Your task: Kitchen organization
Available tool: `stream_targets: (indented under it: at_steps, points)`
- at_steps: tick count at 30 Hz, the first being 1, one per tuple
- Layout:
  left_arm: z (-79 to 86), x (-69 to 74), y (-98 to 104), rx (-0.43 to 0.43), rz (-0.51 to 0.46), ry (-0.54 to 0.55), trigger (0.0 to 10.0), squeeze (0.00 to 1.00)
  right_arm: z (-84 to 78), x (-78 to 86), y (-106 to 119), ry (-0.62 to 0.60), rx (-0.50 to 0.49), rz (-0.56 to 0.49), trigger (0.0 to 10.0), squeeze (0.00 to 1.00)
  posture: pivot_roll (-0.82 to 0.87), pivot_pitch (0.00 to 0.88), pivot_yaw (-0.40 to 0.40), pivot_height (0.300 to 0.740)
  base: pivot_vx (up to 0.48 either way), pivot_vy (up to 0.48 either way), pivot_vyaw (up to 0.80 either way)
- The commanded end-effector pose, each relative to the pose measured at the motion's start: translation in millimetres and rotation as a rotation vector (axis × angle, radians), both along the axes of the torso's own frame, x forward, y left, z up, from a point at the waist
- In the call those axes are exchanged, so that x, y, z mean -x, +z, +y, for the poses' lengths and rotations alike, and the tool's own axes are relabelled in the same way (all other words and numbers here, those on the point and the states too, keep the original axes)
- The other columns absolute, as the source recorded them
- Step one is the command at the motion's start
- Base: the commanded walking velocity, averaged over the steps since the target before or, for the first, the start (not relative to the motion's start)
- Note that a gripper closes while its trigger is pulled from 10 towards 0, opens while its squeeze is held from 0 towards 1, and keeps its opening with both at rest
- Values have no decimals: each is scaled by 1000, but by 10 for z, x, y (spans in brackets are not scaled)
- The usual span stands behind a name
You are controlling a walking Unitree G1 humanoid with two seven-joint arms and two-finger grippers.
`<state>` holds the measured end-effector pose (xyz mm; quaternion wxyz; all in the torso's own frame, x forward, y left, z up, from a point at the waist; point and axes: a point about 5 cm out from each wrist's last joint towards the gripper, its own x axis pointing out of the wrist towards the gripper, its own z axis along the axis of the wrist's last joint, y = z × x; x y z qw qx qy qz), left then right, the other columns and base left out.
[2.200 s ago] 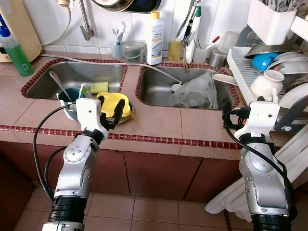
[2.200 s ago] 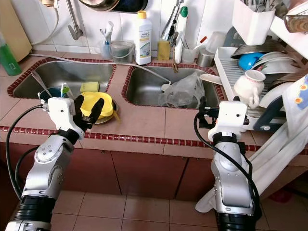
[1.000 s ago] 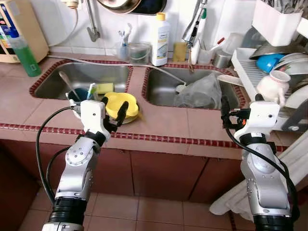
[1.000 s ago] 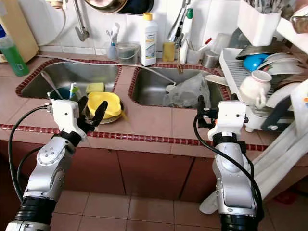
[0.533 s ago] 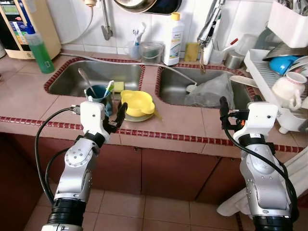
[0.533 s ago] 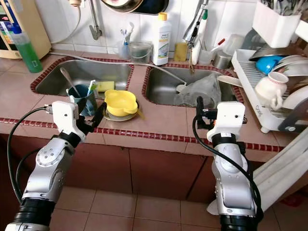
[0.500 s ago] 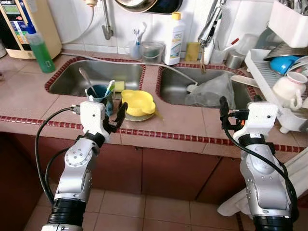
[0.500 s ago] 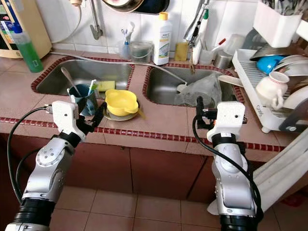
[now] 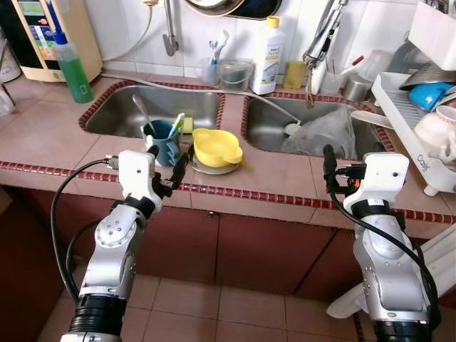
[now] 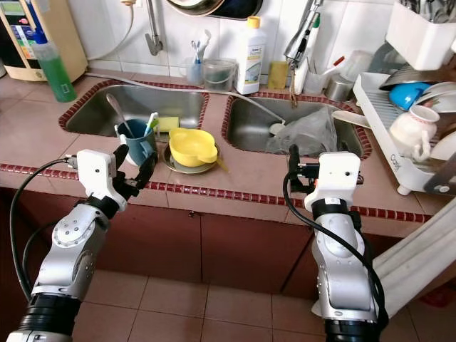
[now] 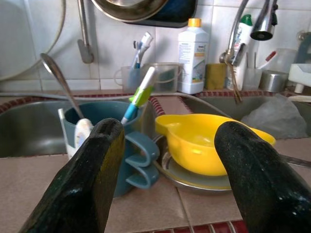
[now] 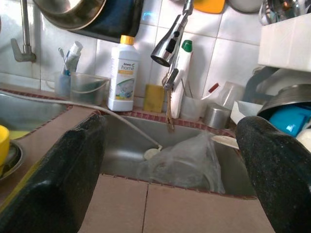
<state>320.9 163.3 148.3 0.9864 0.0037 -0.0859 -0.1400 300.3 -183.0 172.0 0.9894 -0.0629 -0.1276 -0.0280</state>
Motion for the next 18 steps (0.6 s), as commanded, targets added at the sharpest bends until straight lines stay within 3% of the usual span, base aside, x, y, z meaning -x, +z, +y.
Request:
stream_targets:
  at_steps: [1,18]
  points:
    - [-64,2,44,0,-13,-21,10000,0,-52,9,21,-16,9,-9,10000,0,-49,0,7,740,0,386,0]
    - [-68,-7,56,-3,-13,-23,10000,0,-48,-6,28,-20,10,-14,10000,0,-48,0,12,740,0,398,0]
